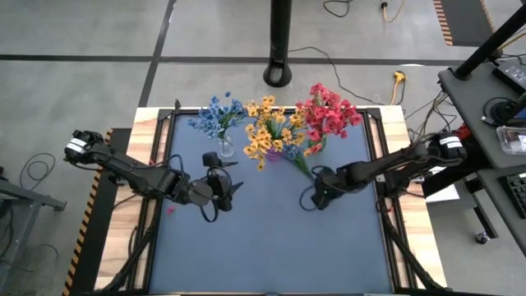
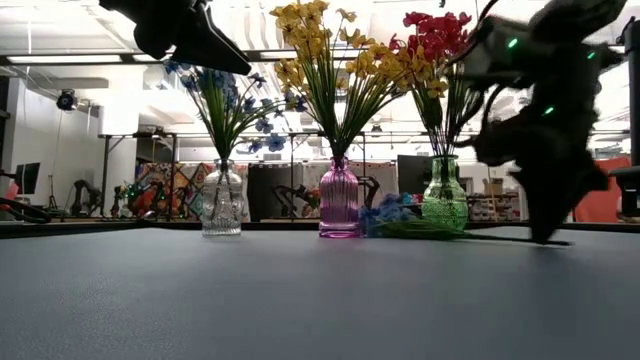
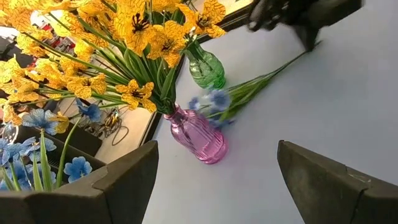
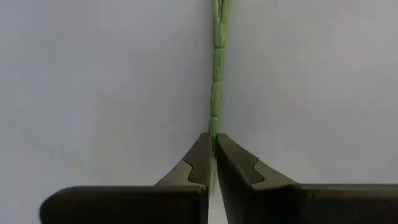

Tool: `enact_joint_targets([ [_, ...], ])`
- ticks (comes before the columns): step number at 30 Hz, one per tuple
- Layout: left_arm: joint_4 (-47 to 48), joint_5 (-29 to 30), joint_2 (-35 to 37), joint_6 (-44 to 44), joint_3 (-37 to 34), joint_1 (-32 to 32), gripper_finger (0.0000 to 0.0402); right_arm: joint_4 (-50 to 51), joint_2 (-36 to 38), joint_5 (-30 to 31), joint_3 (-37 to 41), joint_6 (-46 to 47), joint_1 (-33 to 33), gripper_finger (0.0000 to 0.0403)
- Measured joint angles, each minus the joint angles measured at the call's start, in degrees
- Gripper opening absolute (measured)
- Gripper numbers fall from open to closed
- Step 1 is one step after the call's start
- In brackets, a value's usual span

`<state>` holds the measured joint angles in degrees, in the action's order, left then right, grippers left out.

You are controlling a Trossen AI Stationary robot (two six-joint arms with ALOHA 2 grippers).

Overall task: Sort flowers into vase by color
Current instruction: Put the blue flowers into the transparent vase

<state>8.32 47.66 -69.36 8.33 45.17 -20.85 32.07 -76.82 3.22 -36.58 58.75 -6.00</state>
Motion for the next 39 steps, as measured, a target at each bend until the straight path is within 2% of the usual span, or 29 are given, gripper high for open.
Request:
enact_joint_targets([
  [8, -0.1, 0.0, 0.0, -0.3, 0.0, 0.5, 0.0310, 8.0, 2.1, -3.3, -3.6, 10.3, -9.8, 0.0013],
  [20, -0.2, 0.0, 0.0, -0.3, 0.5, 0.4, 0.0310, 8.1, 2.3, -7.9, -4.5, 18.2, -18.5, 0.0019],
  [24, 0.9, -0.1, 0.0, -0.3, 1.6, -0.2, 0.0310, 8.0, 2.3, -8.0, -4.5, 18.4, -19.6, 0.0055],
  [32, 5.5, -0.3, 0.0, -2.5, 5.1, -2.1, 0.0310, 8.0, 2.5, -7.5, -4.6, 17.3, -19.5, 0.0157],
  [39, 6.0, -0.7, 0.0, -3.2, 5.8, -3.5, 0.0310, 6.4, 2.5, 4.6, -5.3, 11.6, -16.4, 0.0214],
])
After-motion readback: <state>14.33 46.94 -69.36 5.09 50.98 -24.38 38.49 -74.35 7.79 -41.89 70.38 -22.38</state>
